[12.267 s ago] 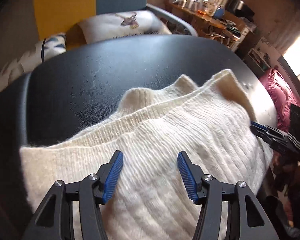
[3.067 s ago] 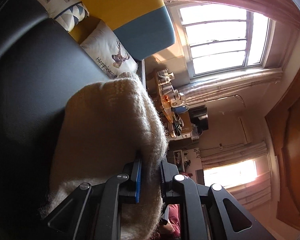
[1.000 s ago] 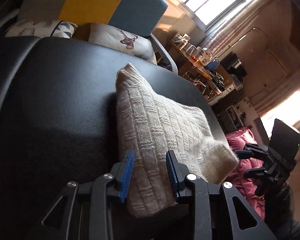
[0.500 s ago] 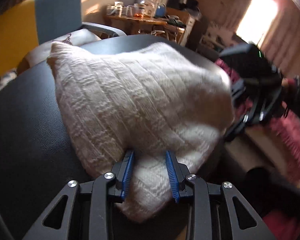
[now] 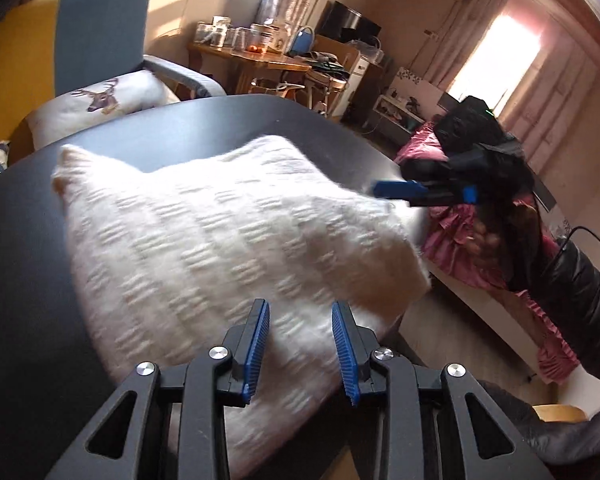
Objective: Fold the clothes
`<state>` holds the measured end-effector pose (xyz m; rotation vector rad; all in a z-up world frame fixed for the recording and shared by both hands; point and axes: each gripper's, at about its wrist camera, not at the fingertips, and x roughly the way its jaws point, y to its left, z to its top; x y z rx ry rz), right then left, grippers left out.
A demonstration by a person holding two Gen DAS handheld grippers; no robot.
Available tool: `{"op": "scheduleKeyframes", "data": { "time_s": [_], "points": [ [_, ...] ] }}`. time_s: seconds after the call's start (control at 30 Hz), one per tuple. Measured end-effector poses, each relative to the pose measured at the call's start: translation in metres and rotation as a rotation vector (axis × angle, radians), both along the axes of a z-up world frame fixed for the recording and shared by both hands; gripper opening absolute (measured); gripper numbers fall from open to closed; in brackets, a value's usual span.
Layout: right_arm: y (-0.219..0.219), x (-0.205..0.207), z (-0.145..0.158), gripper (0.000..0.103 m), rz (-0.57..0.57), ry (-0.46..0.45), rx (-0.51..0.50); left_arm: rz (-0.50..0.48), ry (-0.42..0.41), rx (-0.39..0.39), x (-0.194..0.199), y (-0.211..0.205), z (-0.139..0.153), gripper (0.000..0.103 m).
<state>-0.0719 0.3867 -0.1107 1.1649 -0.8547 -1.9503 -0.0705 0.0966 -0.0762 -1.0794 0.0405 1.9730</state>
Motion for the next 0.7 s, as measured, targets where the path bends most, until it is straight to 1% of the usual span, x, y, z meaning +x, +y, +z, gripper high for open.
{"op": "scheduleKeyframes", "data": {
  "time_s": [0.13, 0.2, 0.23, 0.27, 0.3, 0.37, 0.4, 0.47, 0.6, 0.67, 0.7],
  "points": [
    [-0.010, -0.036, -0.027, 0.048, -0.059, -0.102, -0.055, -0.056, 0.031, 0.000, 0.013, 0.031, 0.003, 0.033],
    [-0.020, -0.046, -0.029, 0.048, -0.060, -0.105, -0.020, -0.091, 0.043, -0.001, 0.020, 0.046, 0.002, 0.033],
    [-0.028, -0.049, -0.023, 0.048, -0.048, -0.075, 0.057, -0.112, 0.043, -0.005, 0.022, 0.053, -0.001, 0.034],
    [-0.036, -0.051, -0.015, 0.036, -0.035, -0.040, 0.143, -0.129, 0.046, -0.016, 0.024, 0.060, -0.004, 0.034],
    [-0.042, -0.051, -0.008, 0.018, -0.012, -0.013, 0.243, -0.147, 0.045, -0.026, 0.026, 0.067, -0.008, 0.034],
    [-0.052, -0.044, 0.011, 0.012, 0.024, 0.062, 0.376, -0.191, 0.018, -0.044, 0.030, 0.078, -0.021, 0.034],
    [-0.054, -0.040, 0.022, 0.012, 0.029, 0.112, 0.435, -0.210, 0.003, -0.055, 0.032, 0.082, -0.028, 0.035],
    [-0.048, -0.026, 0.039, 0.011, 0.007, 0.185, 0.504, -0.226, -0.012, -0.066, 0.036, 0.084, -0.041, 0.035],
    [-0.028, -0.021, 0.001, 0.012, -0.037, 0.097, 0.453, -0.214, -0.100, -0.004, 0.030, 0.078, -0.043, 0.035],
    [-0.018, -0.019, -0.020, 0.013, -0.058, 0.048, 0.424, -0.215, -0.113, 0.020, 0.033, 0.074, -0.034, 0.035],
    [-0.013, -0.018, -0.030, 0.013, -0.069, 0.024, 0.409, -0.213, -0.116, 0.044, 0.034, 0.071, -0.027, 0.035]
  ]
}}
